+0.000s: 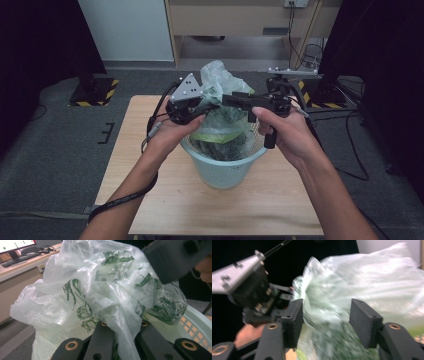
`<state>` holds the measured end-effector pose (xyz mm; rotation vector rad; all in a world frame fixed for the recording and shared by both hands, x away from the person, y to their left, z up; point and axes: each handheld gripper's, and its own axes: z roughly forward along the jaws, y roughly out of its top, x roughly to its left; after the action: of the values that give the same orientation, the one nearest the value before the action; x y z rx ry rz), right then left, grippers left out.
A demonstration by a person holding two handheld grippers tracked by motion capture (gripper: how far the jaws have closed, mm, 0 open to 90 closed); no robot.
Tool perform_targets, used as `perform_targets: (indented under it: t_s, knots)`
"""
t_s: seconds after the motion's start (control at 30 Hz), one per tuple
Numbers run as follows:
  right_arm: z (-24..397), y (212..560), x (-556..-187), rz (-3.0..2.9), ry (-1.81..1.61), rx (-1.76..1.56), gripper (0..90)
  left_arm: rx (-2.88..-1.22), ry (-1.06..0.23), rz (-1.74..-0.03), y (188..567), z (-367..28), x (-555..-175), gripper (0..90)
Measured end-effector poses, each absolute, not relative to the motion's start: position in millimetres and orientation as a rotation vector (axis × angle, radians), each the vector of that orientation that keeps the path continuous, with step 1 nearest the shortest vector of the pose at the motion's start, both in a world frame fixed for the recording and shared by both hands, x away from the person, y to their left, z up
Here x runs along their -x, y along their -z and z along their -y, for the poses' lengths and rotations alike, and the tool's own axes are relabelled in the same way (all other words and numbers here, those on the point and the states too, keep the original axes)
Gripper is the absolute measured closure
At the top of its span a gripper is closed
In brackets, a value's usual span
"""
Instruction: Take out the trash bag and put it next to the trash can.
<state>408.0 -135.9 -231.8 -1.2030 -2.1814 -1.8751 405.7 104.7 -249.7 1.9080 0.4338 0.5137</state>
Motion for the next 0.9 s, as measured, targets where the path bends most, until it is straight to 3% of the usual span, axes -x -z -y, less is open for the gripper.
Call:
perform_targets:
  t_s: [0.27,0.67,0.9]
  knots:
    - [134,254,-406,2.298,1.913,1.168,30.1,-1.894,-0.523,-0.45,239,-103,-408,89.4]
    - [119,273,-416,2.279,1.915,1.208,24.8,-1.847,-0.428,-0.462,229,-90,-408,89.5]
    - [118,274,-418,2.254,1.978,1.221,49.5,-1.818,-0.39,-0.464,226,-87,-407,89.5]
